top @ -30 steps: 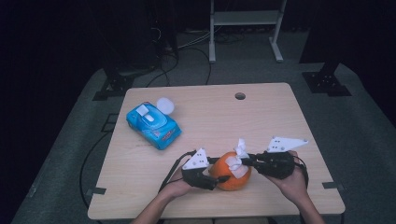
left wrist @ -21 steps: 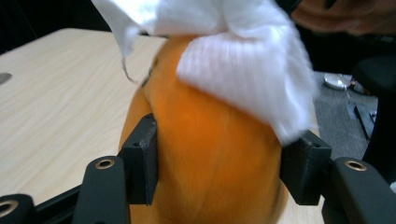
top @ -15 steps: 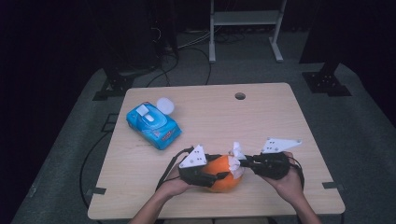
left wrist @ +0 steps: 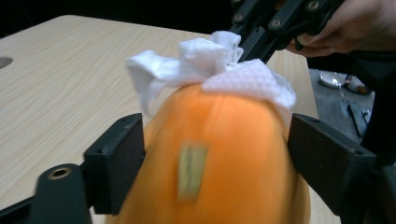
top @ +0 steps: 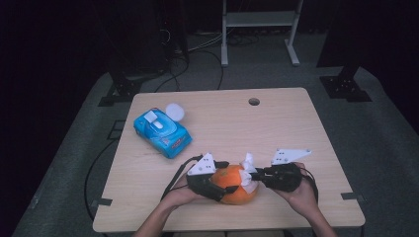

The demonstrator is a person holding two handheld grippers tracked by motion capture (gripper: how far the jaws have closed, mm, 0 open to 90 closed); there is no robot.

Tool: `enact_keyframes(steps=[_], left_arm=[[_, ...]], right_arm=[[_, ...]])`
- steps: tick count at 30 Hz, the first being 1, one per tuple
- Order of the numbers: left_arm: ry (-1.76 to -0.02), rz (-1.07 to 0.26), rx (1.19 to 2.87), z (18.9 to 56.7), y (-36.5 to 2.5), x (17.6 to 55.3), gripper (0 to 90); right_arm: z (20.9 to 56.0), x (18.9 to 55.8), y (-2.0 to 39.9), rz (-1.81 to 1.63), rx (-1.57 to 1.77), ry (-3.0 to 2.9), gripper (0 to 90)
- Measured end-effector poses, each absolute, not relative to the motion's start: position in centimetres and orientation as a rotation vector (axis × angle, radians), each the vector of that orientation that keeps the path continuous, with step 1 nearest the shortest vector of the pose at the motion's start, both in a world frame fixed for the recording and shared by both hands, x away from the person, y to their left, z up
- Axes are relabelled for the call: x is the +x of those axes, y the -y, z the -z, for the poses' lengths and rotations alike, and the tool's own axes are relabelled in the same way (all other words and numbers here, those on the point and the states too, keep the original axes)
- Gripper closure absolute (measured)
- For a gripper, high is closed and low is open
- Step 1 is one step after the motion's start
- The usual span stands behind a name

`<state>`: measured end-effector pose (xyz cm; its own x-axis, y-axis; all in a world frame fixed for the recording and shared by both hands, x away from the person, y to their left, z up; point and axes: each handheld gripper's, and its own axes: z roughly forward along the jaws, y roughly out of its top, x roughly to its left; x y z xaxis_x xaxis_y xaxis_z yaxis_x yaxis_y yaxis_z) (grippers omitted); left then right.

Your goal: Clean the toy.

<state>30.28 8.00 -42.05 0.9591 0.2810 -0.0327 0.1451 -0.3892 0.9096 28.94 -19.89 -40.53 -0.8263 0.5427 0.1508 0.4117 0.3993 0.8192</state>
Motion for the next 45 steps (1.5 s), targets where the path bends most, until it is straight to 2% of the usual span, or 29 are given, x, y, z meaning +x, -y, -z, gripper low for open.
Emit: enact_keyframes(steps=[4,7,9,16,24,31,34,36,40,45], left_arm=[[-0.359,-0.117,1.978,43.0,-9.1,31.2,13.9],[-0.347,-0.105,1.978,43.5,-8.9,31.1,24.2],[-0.347,-0.113,1.984,43.5,-8.6,30.9,27.5],[-0.307,-0.151,2.002,43.4,-7.7,30.4,28.0],[-0.337,-0.128,1.980,43.6,-8.0,30.7,28.2],[-0.308,-0.154,1.996,43.4,-7.1,30.2,27.9],[-0.316,-0.121,1.974,43.4,-7.4,30.3,26.5],[-0.321,-0.101,1.954,43.4,-7.6,30.5,20.7],[-0.353,-0.086,1.954,43.5,-7.8,31.0,15.6],[-0.361,-0.064,1.954,44.1,-7.8,31.1,14.0]], right_arm=[[41.3,29.8,21.2,-1.403,0.941,-2.504,80.0],[41.4,30.1,21.7,-1.432,0.968,-2.511,79.9],[41.1,29.9,21.7,-1.433,0.956,-2.496,80.0],[39.4,28.7,19.6,-1.486,0.815,-2.497,79.9],[40.7,29.8,21.8,-1.466,0.925,-2.504,79.8],[39.4,28.8,19.8,-1.481,0.817,-2.492,79.7],[39.2,28.6,19.4,-1.458,0.793,-2.498,79.6],[39.6,28.8,19.7,-1.436,0.809,-2.514,79.6],[39.9,29.1,20.3,-1.432,0.828,-2.522,79.7],[40.2,29.3,21.2,-1.420,0.855,-2.526,79.7]])
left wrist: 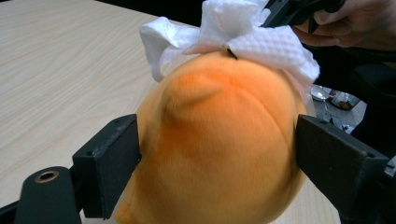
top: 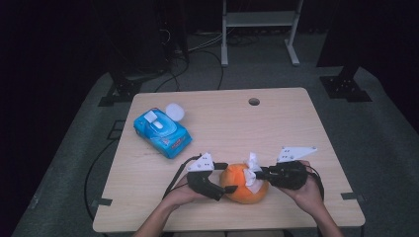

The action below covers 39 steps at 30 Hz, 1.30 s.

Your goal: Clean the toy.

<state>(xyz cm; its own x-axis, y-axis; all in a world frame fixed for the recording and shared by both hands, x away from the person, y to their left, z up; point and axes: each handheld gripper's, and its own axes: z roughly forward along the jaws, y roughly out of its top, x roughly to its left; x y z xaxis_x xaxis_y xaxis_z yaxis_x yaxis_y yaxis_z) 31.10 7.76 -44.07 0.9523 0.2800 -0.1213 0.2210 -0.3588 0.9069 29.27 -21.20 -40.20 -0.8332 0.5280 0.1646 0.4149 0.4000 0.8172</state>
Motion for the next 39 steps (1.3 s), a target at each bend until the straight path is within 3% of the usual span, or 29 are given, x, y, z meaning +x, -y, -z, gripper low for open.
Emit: enact_keyframes(steps=[4,8,16,26,39], left_arm=[[-0.362,-0.057,1.959,44.3,-7.8,31.1,14.0],[-0.352,-0.072,1.961,44.5,-7.6,30.9,25.6],[-0.364,-0.114,1.962,43.9,-6.7,30.3,26.4],[-0.343,-0.065,1.991,44.1,-6.6,30.3,11.4],[-0.356,0.011,1.922,44.4,-6.1,32.1,7.8]], right_arm=[[40.4,29.4,21.8,-1.409,0.879,-2.526,79.6],[40.2,29.5,22.0,-1.415,0.894,-2.518,79.6],[37.6,27.8,19.4,-1.433,0.769,-2.464,79.3],[39.1,27.5,20.3,-1.376,0.803,-2.539,79.9],[39.8,27.0,24.0,-1.449,0.890,-2.527,79.8]])
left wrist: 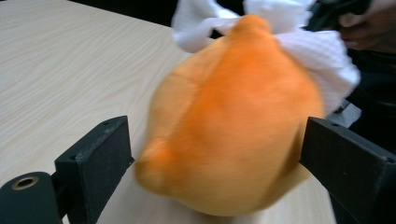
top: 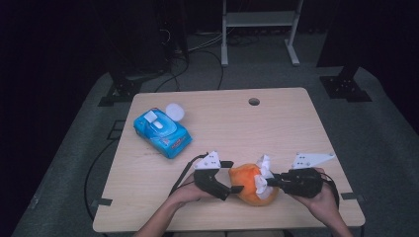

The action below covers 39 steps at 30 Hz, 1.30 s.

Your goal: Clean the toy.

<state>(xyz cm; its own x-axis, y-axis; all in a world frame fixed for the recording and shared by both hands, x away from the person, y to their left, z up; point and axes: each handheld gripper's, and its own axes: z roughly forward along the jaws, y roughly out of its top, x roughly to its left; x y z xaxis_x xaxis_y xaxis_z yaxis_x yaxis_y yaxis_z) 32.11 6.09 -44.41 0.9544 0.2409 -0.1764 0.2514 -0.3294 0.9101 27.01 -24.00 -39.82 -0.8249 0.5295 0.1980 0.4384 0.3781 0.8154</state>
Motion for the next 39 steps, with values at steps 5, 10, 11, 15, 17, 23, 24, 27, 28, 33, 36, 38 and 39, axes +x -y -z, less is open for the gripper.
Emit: enact_keyframes(steps=[5,10,11,15,17,23,24,27,28,33,36,38,39], left_arm=[[-0.340,0.090,1.890,45.4,-6.0,32.9,7.8],[-0.292,0.132,1.896,46.1,-5.3,32.7,7.9],[-0.290,0.134,1.899,46.2,-5.1,32.6,7.9],[-0.300,0.117,1.888,46.3,-4.7,32.4,14.5],[-0.295,0.086,1.905,45.4,-4.7,32.0,22.6],[-0.291,-0.024,1.877,41.6,-6.2,31.0,28.6],[-0.284,-0.057,1.888,41.2,-6.7,30.9,30.3],[-0.289,-0.089,1.929,41.5,-7.5,30.6,32.0],[-0.293,-0.102,1.949,41.9,-7.7,30.5,31.9],[-0.334,-0.144,1.925,43.2,-8.3,30.6,19.5],[-0.339,-0.162,1.931,43.3,-8.1,31.1,10.9],[-0.326,-0.159,1.931,43.5,-7.9,31.4,9.9],[-0.324,-0.158,1.926,43.6,-7.8,31.5,9.2]], right_arm=[[40.0,27.1,24.6,-1.454,0.912,-2.531,79.9],[40.1,27.1,25.4,-1.457,0.930,-2.533,79.8],[40.1,27.1,25.6,-1.458,0.942,-2.529,79.8],[40.1,27.2,25.8,-1.468,0.961,-2.522,79.7],[39.9,27.2,25.8,-1.491,0.962,-2.506,79.7],[38.9,28.1,25.5,-1.558,0.974,-2.424,79.8],[38.9,28.4,25.3,-1.569,0.982,-2.414,79.8],[39.7,29.5,24.6,-1.571,1.040,-2.407,79.7],[40.2,29.8,24.2,-1.543,1.054,-2.420,79.7],[41.3,30.3,23.4,-1.539,1.075,-2.452,79.2],[41.3,30.2,23.4,-1.541,1.072,-2.455,79.0],[41.5,30.2,23.4,-1.553,1.073,-2.458,78.9],[41.5,30.2,23.4,-1.549,1.072,-2.460,78.9]])
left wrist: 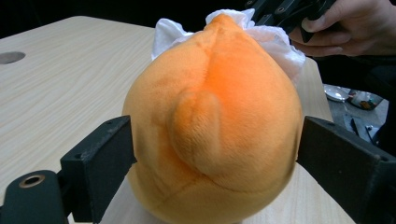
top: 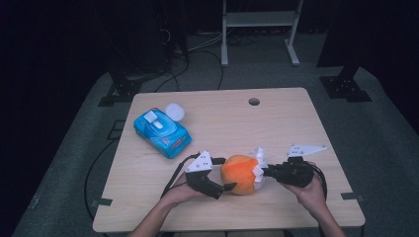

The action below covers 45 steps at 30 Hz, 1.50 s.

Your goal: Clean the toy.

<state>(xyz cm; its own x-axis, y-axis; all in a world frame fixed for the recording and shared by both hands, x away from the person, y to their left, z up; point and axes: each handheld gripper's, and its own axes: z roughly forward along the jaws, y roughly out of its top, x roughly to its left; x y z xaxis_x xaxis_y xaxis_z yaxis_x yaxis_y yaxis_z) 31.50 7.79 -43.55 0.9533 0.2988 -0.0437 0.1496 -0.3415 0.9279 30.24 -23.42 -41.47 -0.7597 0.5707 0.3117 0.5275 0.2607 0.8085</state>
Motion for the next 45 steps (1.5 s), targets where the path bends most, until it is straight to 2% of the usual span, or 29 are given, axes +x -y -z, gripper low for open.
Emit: enact_keyframes(steps=[6,7,10,13,19,24,37,45], left_arm=[[-0.294,-0.170,1.937,43.8,-6.8,31.5,8.7],[-0.291,-0.176,1.938,43.8,-6.9,31.5,11.3],[-0.310,-0.216,1.949,43.4,-7.2,31.1,30.2],[-0.319,-0.229,1.959,42.5,-7.4,30.6,36.5],[-0.314,-0.241,1.984,42.0,-7.2,29.5,36.9],[-0.351,-0.227,1.973,42.6,-7.5,29.7,35.5],[-0.375,-0.180,1.928,43.4,-7.8,30.0,32.8],[-0.339,-0.184,1.948,43.6,-7.4,29.6,32.5]], right_arm=[[41.5,30.4,23.3,-1.555,1.074,-2.459,78.8],[41.5,30.4,23.2,-1.552,1.075,-2.459,78.8],[41.4,30.4,23.2,-1.552,1.074,-2.450,78.9],[40.8,30.2,23.5,-1.550,1.055,-2.415,79.2],[37.7,28.3,22.0,-1.563,0.889,-2.346,79.5],[38.1,28.4,18.9,-1.464,0.785,-2.428,79.4],[39.1,29.0,22.0,-1.402,0.908,-2.359,79.3],[38.3,28.2,20.1,-1.414,0.800,-2.387,79.3]])
